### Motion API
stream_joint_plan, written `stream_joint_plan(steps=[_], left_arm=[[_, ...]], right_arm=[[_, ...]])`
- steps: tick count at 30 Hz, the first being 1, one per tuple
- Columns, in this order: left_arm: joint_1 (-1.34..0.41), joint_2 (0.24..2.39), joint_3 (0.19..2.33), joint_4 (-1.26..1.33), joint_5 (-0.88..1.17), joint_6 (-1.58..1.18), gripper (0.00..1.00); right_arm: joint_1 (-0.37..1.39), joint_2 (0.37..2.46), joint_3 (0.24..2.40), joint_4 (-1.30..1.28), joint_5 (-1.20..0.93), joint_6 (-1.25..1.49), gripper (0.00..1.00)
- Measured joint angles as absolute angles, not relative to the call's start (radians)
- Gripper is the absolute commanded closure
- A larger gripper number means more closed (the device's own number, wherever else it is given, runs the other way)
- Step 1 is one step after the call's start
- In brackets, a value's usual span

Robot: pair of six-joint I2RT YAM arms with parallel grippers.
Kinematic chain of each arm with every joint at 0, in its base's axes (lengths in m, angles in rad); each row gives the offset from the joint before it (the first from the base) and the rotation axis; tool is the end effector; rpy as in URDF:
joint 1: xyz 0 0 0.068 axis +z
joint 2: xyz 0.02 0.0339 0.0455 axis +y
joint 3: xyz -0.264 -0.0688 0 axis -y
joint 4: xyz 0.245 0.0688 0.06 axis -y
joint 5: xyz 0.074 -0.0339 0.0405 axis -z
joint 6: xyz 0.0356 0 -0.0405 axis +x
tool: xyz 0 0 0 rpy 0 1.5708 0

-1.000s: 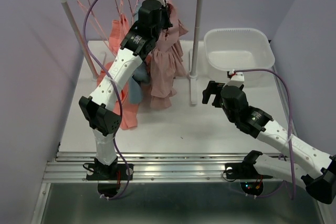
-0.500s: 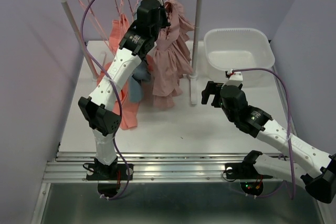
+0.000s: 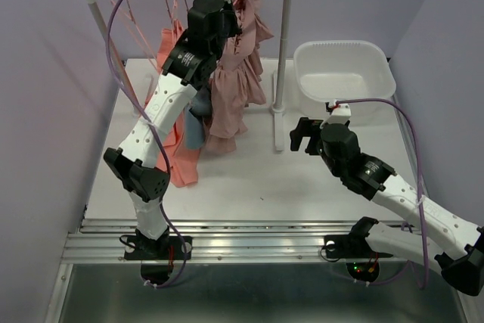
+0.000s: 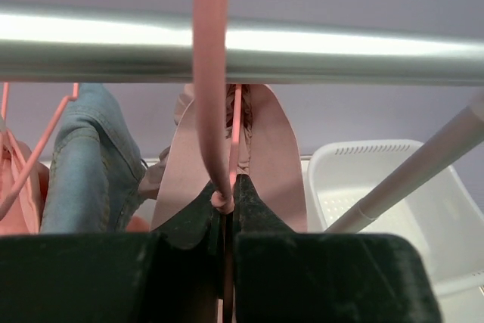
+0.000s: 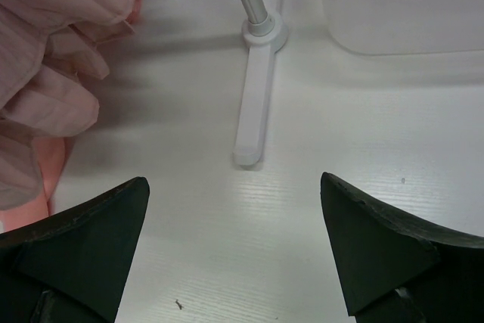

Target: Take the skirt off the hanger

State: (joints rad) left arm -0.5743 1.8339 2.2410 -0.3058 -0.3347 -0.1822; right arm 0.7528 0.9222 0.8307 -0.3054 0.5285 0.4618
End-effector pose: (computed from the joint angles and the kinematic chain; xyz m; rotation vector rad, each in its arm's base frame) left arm 0.3396 -0.2058 0.5314 0.0167 1.4858 -0.3677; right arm 0.1630 0.1281 0.3208 0.0626 1.9214 0.2977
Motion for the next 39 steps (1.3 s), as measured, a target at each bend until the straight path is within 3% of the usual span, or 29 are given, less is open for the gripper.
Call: stream_joint_plan(steps=[8, 20, 29, 39], left_arm=[[-0.597, 1.779, 2.21, -0.295, -0.348, -0.172, 1.0], [-0.718, 1.423, 1.629, -0.179, -0.367, -0.197, 1.0], [-0.748, 1.252, 1.356, -0.101, -0.37, -0.283, 1.0], [-0.772, 1.235, 1.261, -0.092, -0.35, -0.354, 1.0]], right_arm=[[0.753, 0.922, 0.831, -0.303, 0.478, 0.412, 0.0], [0.752, 0.838, 0.79, -0.179, 0.058, 0.237, 0.0], [0.752, 0.887, 0.799, -0.109, -0.297, 0.151, 0.0], [0.752, 1.103, 1.058, -0.101, -0.454, 0.055, 0.0]])
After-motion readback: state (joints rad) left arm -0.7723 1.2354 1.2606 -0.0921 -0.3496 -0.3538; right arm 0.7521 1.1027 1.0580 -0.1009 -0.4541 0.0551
